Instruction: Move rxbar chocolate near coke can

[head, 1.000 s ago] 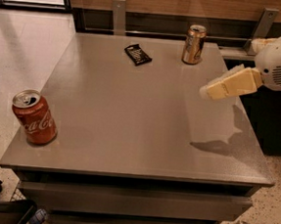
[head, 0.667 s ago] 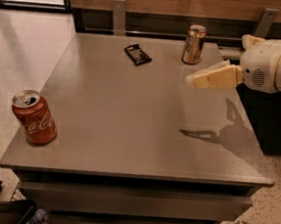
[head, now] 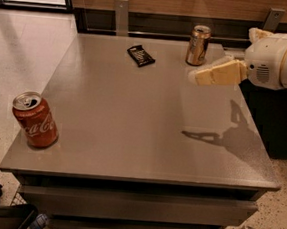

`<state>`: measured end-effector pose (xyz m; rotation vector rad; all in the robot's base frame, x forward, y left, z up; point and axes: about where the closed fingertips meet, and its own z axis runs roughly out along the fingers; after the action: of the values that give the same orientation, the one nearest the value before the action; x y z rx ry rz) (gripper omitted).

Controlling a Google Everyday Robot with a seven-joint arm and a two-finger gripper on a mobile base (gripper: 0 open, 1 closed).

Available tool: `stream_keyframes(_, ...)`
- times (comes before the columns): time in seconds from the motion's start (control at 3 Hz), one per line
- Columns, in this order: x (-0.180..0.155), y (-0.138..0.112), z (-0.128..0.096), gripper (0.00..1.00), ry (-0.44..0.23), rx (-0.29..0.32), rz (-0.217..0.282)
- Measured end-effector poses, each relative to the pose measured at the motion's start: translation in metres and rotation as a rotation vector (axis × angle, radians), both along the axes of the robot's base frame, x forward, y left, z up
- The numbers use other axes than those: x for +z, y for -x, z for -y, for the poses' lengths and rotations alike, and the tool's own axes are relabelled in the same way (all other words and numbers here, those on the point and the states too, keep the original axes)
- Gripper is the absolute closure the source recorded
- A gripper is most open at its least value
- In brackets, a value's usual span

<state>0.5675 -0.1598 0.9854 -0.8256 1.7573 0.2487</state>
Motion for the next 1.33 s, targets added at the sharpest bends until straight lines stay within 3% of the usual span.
stream_keyframes(0.33, -0.008, -0.025, -0.016, 0.0, -0.034, 0.018, -0.004)
stream_keyframes(0.67, -0.027, -0.081, -0.06, 0.0, -0.117, 0.048, 0.0)
stream_keyframes(1.33, -0.053, -0.142, -0.112, 0.0, -0.197, 0.055, 0.01)
